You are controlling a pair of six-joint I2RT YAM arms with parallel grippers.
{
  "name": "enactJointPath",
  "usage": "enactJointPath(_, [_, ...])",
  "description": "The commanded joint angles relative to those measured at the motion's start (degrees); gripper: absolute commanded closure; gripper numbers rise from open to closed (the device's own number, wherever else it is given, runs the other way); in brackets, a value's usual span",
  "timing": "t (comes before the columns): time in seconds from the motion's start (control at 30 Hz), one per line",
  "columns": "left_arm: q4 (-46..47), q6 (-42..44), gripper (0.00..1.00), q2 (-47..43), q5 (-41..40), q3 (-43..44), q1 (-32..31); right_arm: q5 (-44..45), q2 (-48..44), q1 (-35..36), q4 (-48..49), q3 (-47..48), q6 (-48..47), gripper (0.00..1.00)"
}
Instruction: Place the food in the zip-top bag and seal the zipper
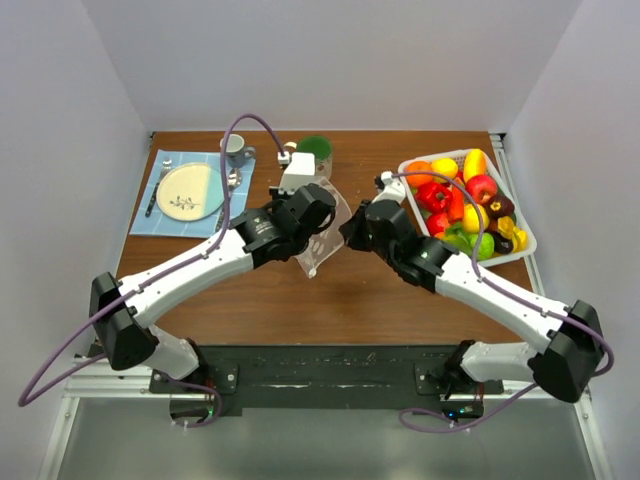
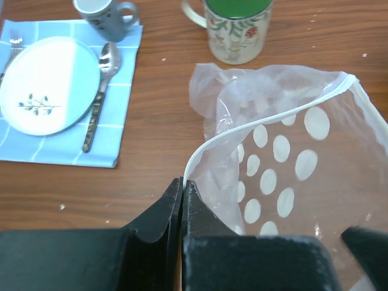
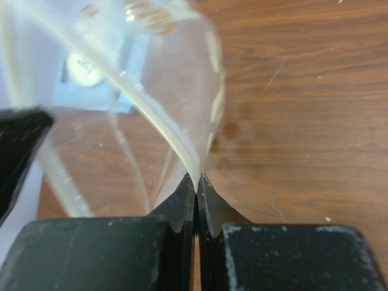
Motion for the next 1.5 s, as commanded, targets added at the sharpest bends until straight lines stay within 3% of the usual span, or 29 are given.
enactJointPath(0.0, [-7.7, -3.9, 1.00, -1.4, 0.3, 2.5, 0.0, -3.1, 6.5, -5.2, -9.5, 7.6, -5.1, 1.00])
enactJointPath(0.17, [-3.8, -3.7, 1.00, -3.2, 14.7, -1.4, 3.7, -5.2, 12.9, -10.3, -12.0, 12.1, -10.6, 1.00])
enactJointPath(0.43, [-6.0, -12.7, 1.00, -4.5, 20.9, 0.1, 5.6, -9.6, 20.6, -10.4, -11.0, 19.3, -14.5, 1.00])
enactJointPath(0.57, [-3.9, -13.3, 1.00, -3.1, 28.7, -2.0, 11.6, -10.8, 21.2, -10.4, -10.9, 20.2, -15.4, 1.00])
enactJointPath(0.63, [-2.4, -8.7, 1.00, -1.6, 30.9, -2.0, 12.7, -11.7, 20.4, -10.4, -9.9, 19.7, -15.4, 1.00])
enactJointPath(0.77, [-0.4, -10.0, 1.00, 0.9, 24.4, -3.5, 12.5, -13.2, 18.8, -10.4, -8.5, 18.5, -15.4, 0.91])
enactJointPath(0.9, [-1.7, -12.4, 1.00, 4.8, 26.0, -1.4, 12.5, -12.9, 16.1, -10.4, -9.1, 18.1, -16.1, 0.65])
enactJointPath(1.0, [-5.7, -18.6, 1.00, 8.1, 25.4, 2.0, 12.5, -12.6, 12.9, -10.4, -9.1, 17.5, -16.6, 0.54])
enactJointPath(1.2, [-4.7, -25.1, 1.00, 10.5, 30.2, 3.4, 12.5, -7.2, 5.5, -10.4, -14.3, 16.8, -16.6, 0.38])
enactJointPath(1.33, [-2.0, -26.6, 1.00, 10.9, 34.0, 3.8, 12.4, 4.0, 1.9, -11.1, -20.2, 16.5, -17.6, 0.29])
enactJointPath(1.47, [-1.7, -27.4, 1.00, 13.2, 35.5, 5.3, 12.0, 6.6, 1.4, -17.7, -23.3, 16.8, -19.3, 0.26])
